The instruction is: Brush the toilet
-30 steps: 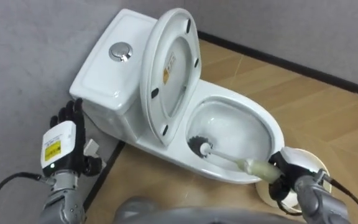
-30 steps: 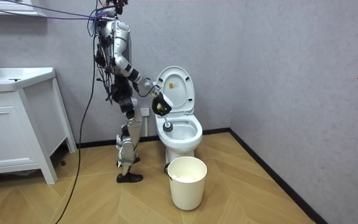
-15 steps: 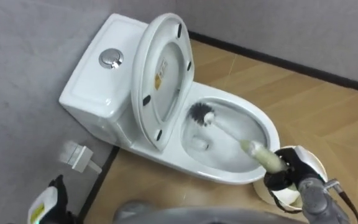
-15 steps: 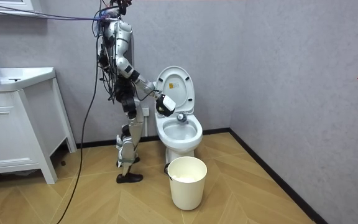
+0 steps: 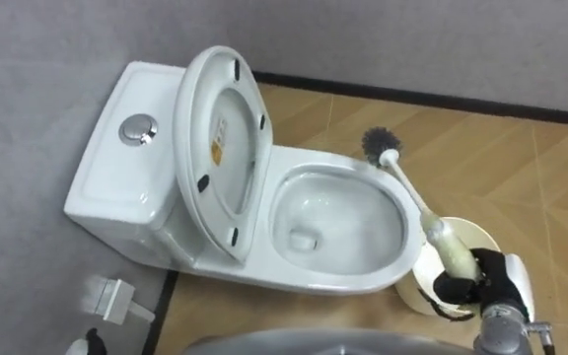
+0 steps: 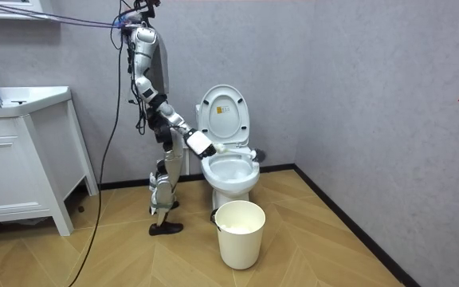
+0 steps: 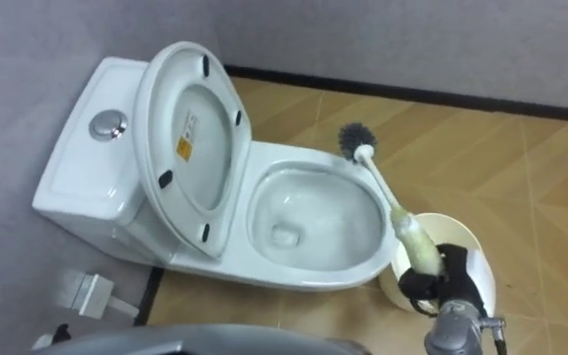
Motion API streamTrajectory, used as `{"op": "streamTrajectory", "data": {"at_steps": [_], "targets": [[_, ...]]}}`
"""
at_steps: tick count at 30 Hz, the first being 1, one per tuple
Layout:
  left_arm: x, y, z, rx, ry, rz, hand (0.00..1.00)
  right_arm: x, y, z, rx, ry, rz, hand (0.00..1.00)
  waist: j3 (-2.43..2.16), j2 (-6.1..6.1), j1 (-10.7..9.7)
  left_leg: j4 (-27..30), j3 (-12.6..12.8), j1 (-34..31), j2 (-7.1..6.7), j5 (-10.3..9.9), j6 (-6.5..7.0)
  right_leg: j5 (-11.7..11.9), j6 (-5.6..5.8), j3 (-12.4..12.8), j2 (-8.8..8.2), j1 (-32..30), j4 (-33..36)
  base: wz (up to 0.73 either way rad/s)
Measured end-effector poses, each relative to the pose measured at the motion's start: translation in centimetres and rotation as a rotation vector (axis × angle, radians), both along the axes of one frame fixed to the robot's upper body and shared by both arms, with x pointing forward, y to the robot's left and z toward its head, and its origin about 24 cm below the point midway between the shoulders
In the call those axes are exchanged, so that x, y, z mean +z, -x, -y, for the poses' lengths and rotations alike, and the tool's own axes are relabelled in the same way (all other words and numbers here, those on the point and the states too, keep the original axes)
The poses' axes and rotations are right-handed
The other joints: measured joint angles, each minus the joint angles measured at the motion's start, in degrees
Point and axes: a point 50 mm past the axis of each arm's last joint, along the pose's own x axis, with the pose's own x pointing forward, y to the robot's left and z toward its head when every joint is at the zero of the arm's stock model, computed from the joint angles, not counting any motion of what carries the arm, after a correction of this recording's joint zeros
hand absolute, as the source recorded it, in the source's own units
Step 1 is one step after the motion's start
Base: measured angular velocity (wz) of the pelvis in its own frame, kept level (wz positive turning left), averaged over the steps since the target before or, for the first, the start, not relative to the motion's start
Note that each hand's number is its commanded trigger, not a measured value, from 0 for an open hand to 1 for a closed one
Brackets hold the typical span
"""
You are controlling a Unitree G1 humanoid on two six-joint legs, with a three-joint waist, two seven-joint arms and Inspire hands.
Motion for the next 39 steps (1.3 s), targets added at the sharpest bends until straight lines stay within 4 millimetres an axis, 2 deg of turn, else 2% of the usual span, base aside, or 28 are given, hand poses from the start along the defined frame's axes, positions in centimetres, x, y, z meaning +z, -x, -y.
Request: {"op": "streamTrajectory", "data": {"at_steps": [6, 13, 19, 28, 32, 33, 34, 35, 39], "targets": [[-0.3, -0.6, 0.6, -0.011, 0.038, -0.007, 0.00, -1.3, 1.6, -0.8, -0.111, -0.066, -0.053, 1.00, -0.02, 0.15, -0.6, -0.9, 1.6, 0.1, 0.47, 0.0, 0.00, 0.9, 0.00, 2.8, 0.72, -1.4, 0.0, -0.25], [-0.4, -0.6, 0.8, -0.013, 0.070, -0.020, 0.00, -1.6, 1.2, -0.9, -0.204, -0.136, -0.029, 1.00, 0.10, -0.24, -1.0, -1.0, 1.7, 0.2, 0.42, 0.0, 0.00, 1.2, 0.06, 3.0, 0.65, -1.5, -0.2, -0.03], [-0.5, 0.6, 0.8, -0.003, 0.078, -0.052, 0.00, -1.7, 1.0, -0.8, -0.271, -0.173, -0.010, 1.00, 0.29, -0.26, -1.5, -1.0, 1.7, 0.8, 0.45, 0.0, 0.00, 1.2, 0.06, 2.9, 0.69, -0.7, -0.2, 0.02], [-0.5, 1.1, 0.7, 0.006, 0.075, -0.072, 0.00, -2.5, 3.1, 0.3, -0.533, -0.192, -0.040, 1.00, 0.44, -0.48, -2.0, -1.0, 1.6, 2.2, 0.67, -0.8, 0.08, 1.0, 0.29, 3.1, 0.99, 0.4, 0.0, 0.00], [-0.4, 1.8, 0.3, 0.040, 0.067, -0.082, 0.00, -2.8, 4.0, 0.6, -0.609, -0.203, -0.056, 1.00, 0.46, -0.99, -2.0, -1.0, 1.6, 2.2, 0.67, -1.1, 0.36, 1.0, 0.46, 3.1, 1.01, 0.4, 0.1, 0.00], [-0.4, 2.0, 0.2, 0.046, 0.065, -0.086, 0.00, -2.8, 4.2, 0.6, -0.621, -0.205, -0.060, 0.91, 0.47, -1.13, -2.1, -1.0, 1.6, 2.2, 0.66, -1.2, 0.42, 1.0, 0.50, 3.1, 1.04, 0.4, 0.1, 0.00], [-0.4, 2.0, 0.2, 0.048, 0.065, -0.087, 0.00, -2.9, 4.3, 0.6, -0.630, -0.209, -0.062, 0.65, 0.53, -1.08, -2.1, -1.0, 1.5, 2.2, 0.66, -1.3, 0.42, 1.0, 0.52, 3.0, 1.08, 0.5, 0.1, 0.04], [-0.4, 2.2, 0.1, 0.051, 0.064, -0.096, 0.00, -3.0, 4.5, 0.5, -0.654, -0.221, -0.069, 0.00, 0.55, -1.20, -2.1, -0.9, 1.5, 2.2, 0.62, -1.4, 0.44, 0.9, 0.57, 2.9, 1.18, 0.5, 0.1, 0.03], [-0.5, 3.0, 0.1, 0.070, 0.081, -0.119, 0.00, -3.3, 5.0, 0.2, -0.749, -0.278, -0.064, 0.00, 0.65, -1.45, -1.8, -0.9, 1.2, 2.9, 0.57, -1.6, 0.47, 0.9, 0.64, 3.0, 1.19, 1.3, -0.3, -0.01]]}}
